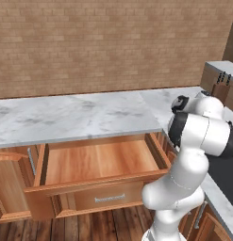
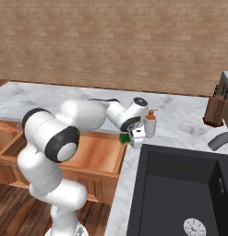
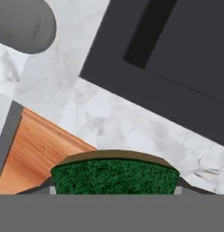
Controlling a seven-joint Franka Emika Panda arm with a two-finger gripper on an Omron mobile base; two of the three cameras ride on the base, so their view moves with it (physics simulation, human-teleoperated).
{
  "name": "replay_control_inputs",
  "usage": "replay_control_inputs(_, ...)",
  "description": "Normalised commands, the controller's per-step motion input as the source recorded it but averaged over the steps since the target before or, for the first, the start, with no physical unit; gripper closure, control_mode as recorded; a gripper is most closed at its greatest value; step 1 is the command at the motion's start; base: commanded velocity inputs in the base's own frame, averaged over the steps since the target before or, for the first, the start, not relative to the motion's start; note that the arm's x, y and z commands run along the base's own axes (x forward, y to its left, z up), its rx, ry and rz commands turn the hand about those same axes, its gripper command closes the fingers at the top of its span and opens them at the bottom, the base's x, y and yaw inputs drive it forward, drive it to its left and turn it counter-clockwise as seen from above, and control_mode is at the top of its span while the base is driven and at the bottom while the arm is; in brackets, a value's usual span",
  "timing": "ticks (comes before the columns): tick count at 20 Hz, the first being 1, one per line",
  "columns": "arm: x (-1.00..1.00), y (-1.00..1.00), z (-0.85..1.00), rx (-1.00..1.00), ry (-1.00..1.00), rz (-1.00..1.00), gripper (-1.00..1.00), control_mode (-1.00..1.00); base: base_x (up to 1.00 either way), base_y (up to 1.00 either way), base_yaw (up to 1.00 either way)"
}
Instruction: Restock the sink supplies by placing the sponge and soap dispenser on the counter and next to the sink. Make sure the soap dispenser is upright.
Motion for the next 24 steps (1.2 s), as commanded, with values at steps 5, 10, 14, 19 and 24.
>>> replay_control_inputs(5, 0.00, -1.00, 0.12, 0.19, -0.01, -0.36, 1.00, -1.00, 0.00, 0.00, 0.00)
replay_control_inputs(10, 0.00, -0.63, -0.21, 0.02, -0.10, -0.26, 1.00, -1.00, 0.00, 0.00, 0.00)
replay_control_inputs(14, 0.00, -0.28, -0.18, -0.17, -0.26, -0.18, 1.00, -1.00, 0.00, 0.00, 0.00)
replay_control_inputs(19, 0.12, -0.39, -0.15, -0.09, -0.22, -0.15, 1.00, -1.00, 0.00, 0.00, 0.00)
replay_control_inputs(24, 0.24, -0.27, -0.11, 0.00, -0.02, -0.09, 1.00, -1.00, 0.00, 0.00, 0.00)
